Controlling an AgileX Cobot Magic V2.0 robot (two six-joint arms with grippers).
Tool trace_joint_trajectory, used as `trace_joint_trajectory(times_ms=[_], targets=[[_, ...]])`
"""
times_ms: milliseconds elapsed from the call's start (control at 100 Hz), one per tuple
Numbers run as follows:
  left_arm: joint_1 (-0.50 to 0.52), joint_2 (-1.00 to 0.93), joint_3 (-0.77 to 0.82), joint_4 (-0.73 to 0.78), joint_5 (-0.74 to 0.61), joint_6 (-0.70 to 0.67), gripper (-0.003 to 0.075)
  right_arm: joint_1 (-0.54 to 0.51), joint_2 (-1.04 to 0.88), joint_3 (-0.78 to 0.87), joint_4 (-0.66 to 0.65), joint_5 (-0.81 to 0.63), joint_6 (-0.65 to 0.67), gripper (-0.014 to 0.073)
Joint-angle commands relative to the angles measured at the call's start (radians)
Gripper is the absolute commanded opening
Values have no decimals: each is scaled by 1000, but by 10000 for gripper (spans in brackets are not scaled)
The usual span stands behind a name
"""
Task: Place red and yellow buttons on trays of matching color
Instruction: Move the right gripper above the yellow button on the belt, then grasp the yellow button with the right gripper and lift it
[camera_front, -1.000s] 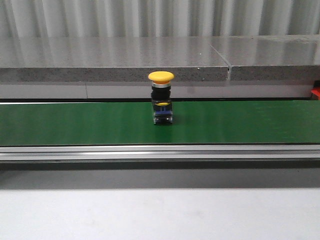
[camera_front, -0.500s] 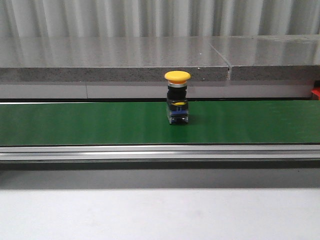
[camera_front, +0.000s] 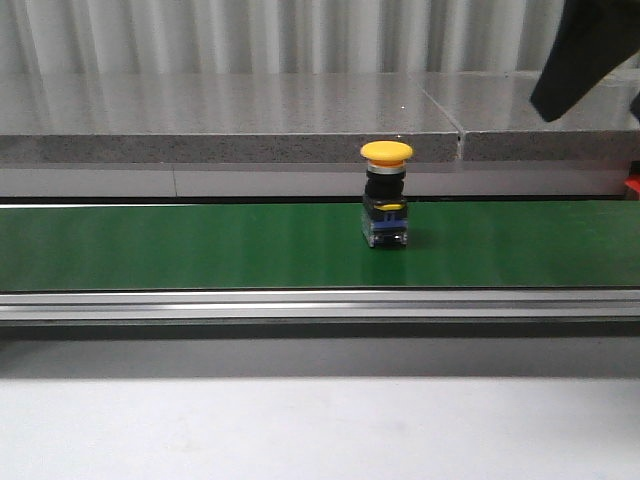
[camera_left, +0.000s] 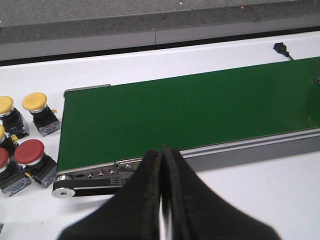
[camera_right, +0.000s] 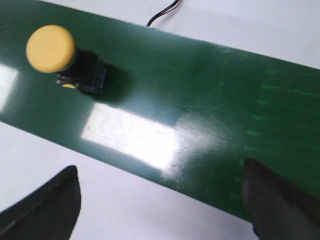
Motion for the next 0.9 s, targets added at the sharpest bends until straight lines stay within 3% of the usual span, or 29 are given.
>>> trace_joint_trajectory(times_ms=[0, 240, 600, 650, 890], targets=[[-7, 8, -27, -9, -64, 0, -21, 39, 32, -88, 23, 22, -37, 646], [-7, 8, -27, -9, -64, 0, -21, 120, 206, -234, 33, 101, -100, 646], [-7, 8, -27, -9, -64, 0, -21, 135, 365, -344, 33, 12, -112, 638], [-7, 8, -27, -9, -64, 0, -21, 135, 370, -344, 33, -8, -112, 604], [-7, 8, -27, -9, -64, 0, -21, 135, 369, -344, 40, -27, -112, 242]])
